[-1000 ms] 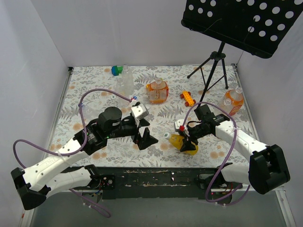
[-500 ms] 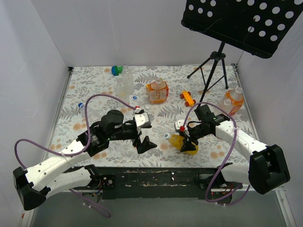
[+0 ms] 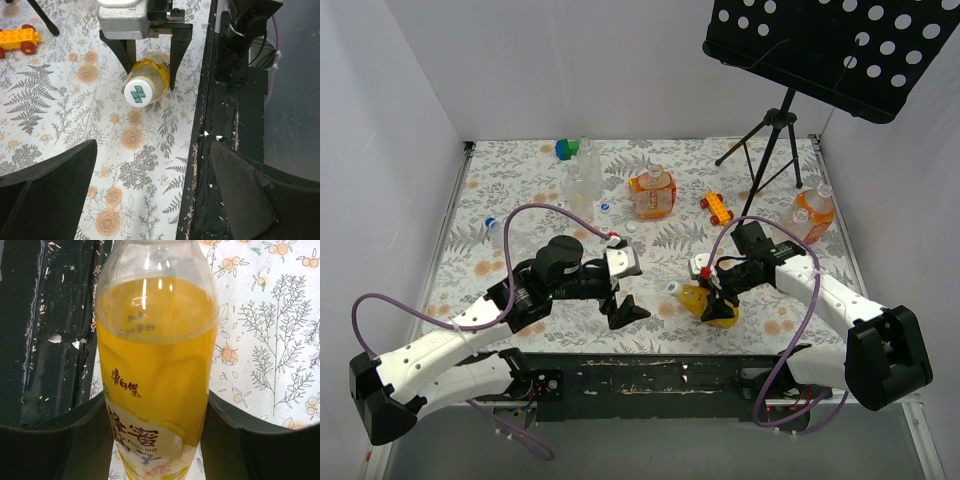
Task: Unscrew the bottle caps
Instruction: Unscrew the bottle cap from the plastic bottle.
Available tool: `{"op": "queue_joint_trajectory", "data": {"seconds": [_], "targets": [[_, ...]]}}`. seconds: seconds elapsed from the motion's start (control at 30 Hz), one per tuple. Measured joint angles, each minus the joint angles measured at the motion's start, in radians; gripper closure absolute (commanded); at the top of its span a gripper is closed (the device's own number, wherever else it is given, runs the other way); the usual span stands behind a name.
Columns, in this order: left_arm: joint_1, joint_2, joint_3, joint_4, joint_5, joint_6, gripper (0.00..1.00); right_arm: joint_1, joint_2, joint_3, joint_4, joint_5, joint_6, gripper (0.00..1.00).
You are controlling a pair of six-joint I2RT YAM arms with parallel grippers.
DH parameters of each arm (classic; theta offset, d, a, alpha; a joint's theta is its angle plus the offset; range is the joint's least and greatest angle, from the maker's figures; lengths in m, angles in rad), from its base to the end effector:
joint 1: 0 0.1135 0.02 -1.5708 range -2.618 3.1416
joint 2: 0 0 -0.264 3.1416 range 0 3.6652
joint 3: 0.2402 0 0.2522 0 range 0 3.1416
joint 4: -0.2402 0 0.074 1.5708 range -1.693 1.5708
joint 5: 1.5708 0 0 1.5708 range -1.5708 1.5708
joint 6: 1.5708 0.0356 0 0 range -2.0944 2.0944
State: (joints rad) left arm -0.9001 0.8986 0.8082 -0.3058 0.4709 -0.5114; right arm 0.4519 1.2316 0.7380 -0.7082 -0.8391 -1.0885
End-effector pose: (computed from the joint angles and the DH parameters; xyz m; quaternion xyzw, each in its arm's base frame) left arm 0.1132 -0.1687 0.3169 0.2832 0.7693 -0.4973 0.2842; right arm 0.1788 0.1162 0.2080 -0.6787 0.5924 0.3279 0.2844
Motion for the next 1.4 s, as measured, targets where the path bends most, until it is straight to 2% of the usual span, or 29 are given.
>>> {"op": "queue_joint_trajectory", "data": {"seconds": [0.9,1.4], "targets": [[0.0,0.008,-0.049,0.101,0.069,0.027,0.02,0.0,0.001,0.0,-0.005,-0.003,-0.013,0.9],[0.0,0.146,-0.05,0.188,0.106,0.026,0.02,0.0,0.003,0.001,-0.007,-0.005,-0.015,0.9]]}}
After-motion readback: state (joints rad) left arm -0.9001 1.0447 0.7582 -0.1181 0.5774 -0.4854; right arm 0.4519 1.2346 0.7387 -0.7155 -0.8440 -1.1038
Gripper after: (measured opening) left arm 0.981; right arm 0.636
